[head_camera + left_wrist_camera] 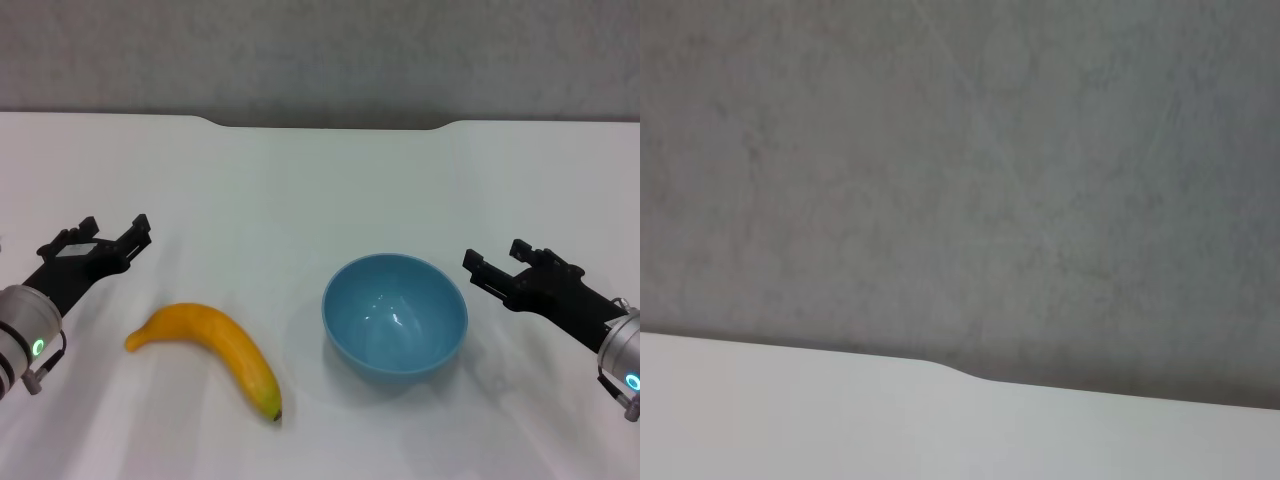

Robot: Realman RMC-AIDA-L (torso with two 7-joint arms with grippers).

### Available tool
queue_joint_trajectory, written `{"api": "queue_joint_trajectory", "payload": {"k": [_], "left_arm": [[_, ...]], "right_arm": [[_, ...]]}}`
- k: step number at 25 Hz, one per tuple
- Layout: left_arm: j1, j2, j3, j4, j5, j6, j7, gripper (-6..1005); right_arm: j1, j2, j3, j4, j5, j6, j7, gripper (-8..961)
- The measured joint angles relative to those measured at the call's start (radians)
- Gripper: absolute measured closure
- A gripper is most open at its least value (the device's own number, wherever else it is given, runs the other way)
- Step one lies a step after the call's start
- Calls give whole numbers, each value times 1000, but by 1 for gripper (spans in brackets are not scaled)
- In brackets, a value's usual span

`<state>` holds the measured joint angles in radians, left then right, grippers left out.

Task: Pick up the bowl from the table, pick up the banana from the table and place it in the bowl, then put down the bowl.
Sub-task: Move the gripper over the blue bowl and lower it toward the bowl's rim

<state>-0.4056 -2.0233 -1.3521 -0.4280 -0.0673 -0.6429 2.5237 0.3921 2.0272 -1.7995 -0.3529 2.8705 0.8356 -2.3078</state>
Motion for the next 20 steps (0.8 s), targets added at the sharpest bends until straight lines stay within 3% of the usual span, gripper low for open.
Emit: {"api": "queue_joint_trajectory", "payload": {"k": [5,13,20], "left_arm": [[0,9,0,-1,28,5,-25,212],[15,50,-9,-97,207,60,-157,213],[86,52,-14,-266,306,204,-148,213]], "right_arm": [[-7,-5,-2,-18,-2,3,10,105],[-15,-13,-3,-28,-7,0,28,105],[-14,-20,12,-69,-93,-7,116,106]]}}
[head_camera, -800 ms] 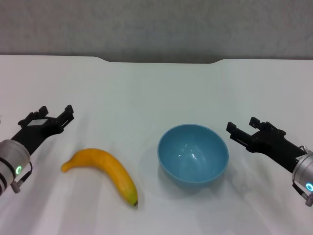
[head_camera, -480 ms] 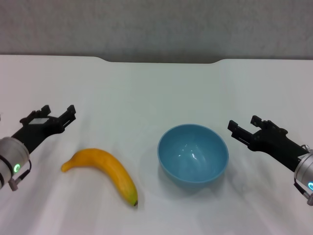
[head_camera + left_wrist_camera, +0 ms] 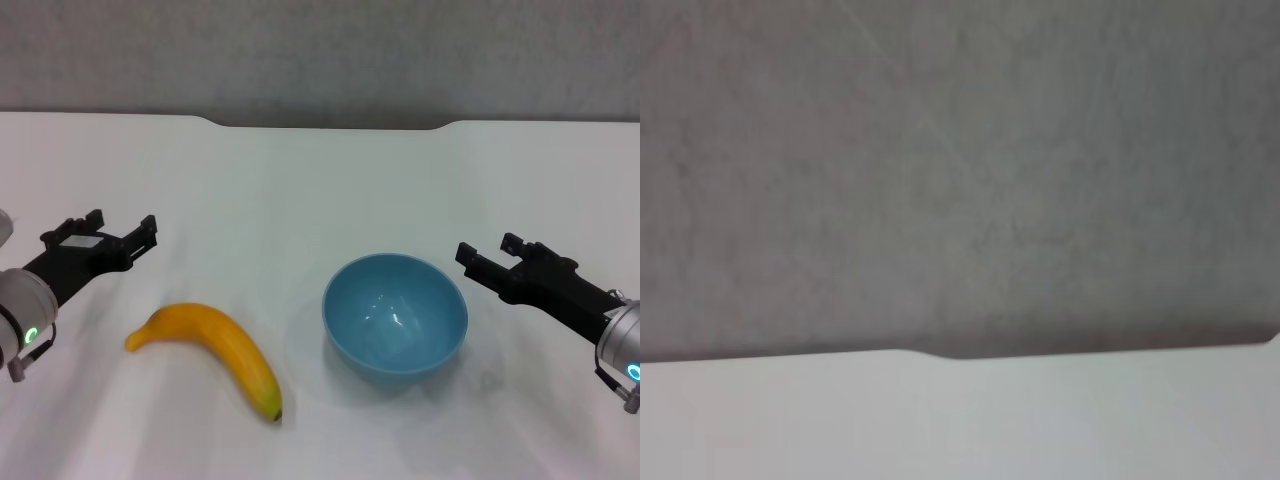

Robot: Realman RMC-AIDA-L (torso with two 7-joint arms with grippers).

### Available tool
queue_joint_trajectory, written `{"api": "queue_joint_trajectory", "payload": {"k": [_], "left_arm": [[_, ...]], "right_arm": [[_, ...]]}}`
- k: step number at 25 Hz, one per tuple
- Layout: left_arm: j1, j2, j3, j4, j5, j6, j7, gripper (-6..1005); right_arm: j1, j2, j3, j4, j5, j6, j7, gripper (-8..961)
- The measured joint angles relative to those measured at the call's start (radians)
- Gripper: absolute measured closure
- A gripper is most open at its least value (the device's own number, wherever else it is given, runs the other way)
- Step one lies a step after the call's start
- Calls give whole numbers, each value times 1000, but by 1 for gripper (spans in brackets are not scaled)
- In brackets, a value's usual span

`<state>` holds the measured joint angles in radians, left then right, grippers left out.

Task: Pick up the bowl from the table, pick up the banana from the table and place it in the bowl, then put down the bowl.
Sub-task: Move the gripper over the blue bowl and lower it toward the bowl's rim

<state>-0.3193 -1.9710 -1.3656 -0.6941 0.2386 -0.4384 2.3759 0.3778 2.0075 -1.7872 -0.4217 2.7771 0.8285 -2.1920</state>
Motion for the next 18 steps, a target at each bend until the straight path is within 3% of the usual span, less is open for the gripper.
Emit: {"api": "queue_joint_trajectory", "payload": {"k": [2,7,9,12,18], "left_arm": [[32,-9,-12,-96,66,109,6,213],[75,-37,-46,-188,153,188,18,213],[92,-52,-64,-227,198,220,22,214],[102,-57,-65,-261,217,252,27,214],[110,-58,-66,-265,213,239,27,214]], "right_arm": [[-1,-4,13,-19,-42,-20,35,106],[-7,-16,78,-125,-281,-108,240,106],[-15,-24,126,-181,-429,-131,365,106],[-32,-29,223,-276,-710,-148,572,106],[-76,-8,396,-505,-1233,-124,961,106]]}}
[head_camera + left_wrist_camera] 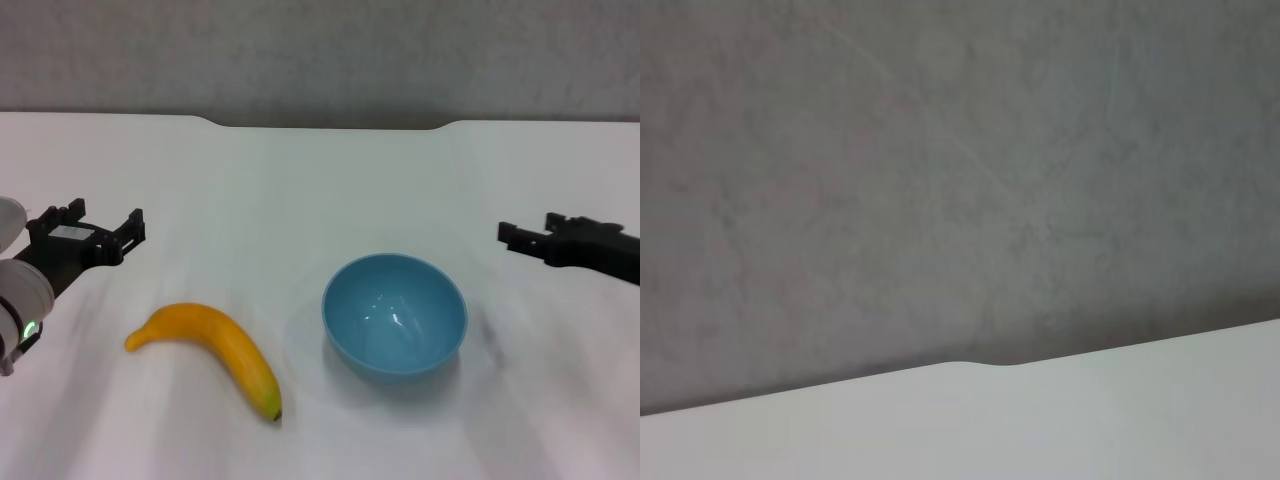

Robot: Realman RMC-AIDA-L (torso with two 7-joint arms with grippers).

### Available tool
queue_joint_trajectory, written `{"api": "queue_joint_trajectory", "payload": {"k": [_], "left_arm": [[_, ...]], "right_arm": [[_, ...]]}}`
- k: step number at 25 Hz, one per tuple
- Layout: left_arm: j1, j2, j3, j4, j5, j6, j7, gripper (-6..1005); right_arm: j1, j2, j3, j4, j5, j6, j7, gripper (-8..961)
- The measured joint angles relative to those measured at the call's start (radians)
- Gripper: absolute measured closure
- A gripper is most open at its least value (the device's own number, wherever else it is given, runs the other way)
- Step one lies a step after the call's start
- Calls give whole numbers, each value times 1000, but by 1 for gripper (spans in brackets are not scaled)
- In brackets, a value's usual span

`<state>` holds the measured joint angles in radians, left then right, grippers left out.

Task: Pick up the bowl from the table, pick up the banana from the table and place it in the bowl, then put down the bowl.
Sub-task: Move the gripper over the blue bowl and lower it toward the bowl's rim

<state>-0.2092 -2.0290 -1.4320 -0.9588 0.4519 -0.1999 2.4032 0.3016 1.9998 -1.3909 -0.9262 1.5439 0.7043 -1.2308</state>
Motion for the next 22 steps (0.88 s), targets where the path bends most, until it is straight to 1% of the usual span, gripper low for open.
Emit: {"api": "queue_joint_trajectory", "payload": {"k": [3,7,9,11,17,19,22], "left_arm": [[1,0,0,5,-2,-5,-2,213],[4,-2,-1,9,-2,-9,-3,213],[2,-2,2,9,-2,-9,-2,212],[-2,-3,4,10,-2,-9,-3,212],[-3,-4,5,9,-3,-10,-6,212],[-4,-4,5,5,-3,-11,-7,212],[-8,-4,6,7,-6,-19,-13,212]], "right_arm": [[29,0,45,-38,-148,60,128,106],[129,-2,130,-36,-380,201,275,106],[170,0,161,-43,-506,246,348,107],[200,2,168,-45,-579,275,395,107],[267,6,161,-26,-697,303,522,107],[286,6,161,4,-710,298,550,107],[328,9,152,82,-710,289,553,107]]}}
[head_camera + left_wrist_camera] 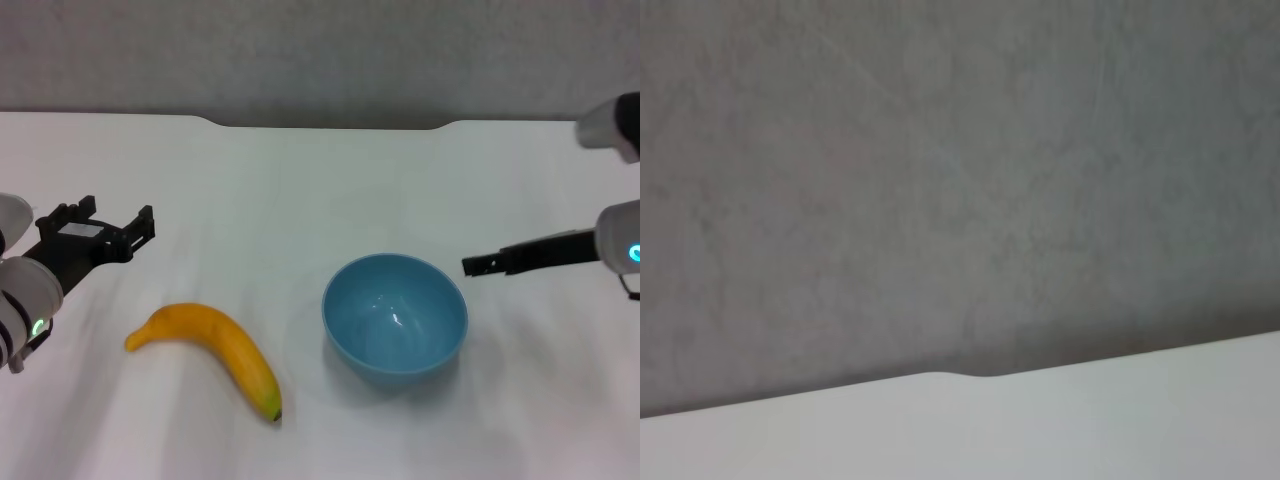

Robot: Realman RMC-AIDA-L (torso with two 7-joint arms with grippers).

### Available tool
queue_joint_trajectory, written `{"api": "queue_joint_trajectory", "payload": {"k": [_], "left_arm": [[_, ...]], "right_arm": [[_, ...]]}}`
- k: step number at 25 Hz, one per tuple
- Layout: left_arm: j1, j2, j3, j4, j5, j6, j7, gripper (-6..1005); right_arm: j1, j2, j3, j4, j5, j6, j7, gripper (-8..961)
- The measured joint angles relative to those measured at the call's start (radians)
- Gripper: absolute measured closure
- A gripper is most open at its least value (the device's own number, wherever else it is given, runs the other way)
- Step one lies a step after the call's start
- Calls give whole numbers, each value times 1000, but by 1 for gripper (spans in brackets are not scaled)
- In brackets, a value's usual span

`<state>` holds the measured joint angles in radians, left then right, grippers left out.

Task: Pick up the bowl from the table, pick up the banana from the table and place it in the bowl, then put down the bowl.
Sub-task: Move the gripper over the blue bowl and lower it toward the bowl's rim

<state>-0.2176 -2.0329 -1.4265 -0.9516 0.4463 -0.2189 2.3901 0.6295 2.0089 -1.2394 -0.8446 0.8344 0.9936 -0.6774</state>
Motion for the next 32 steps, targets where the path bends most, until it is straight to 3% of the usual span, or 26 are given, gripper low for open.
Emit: {"api": "queue_joint_trajectory", "payload": {"k": [5,10,32], "left_arm": [[-4,0,0,4,-1,-14,-9,212],[-7,0,0,7,-1,-15,-9,213],[-17,1,0,25,-1,-15,-8,213]], "right_arm": [[55,6,-67,95,11,-36,-1,107],[67,10,-126,103,43,-44,17,107],[64,13,-226,164,48,-83,75,108]]}}
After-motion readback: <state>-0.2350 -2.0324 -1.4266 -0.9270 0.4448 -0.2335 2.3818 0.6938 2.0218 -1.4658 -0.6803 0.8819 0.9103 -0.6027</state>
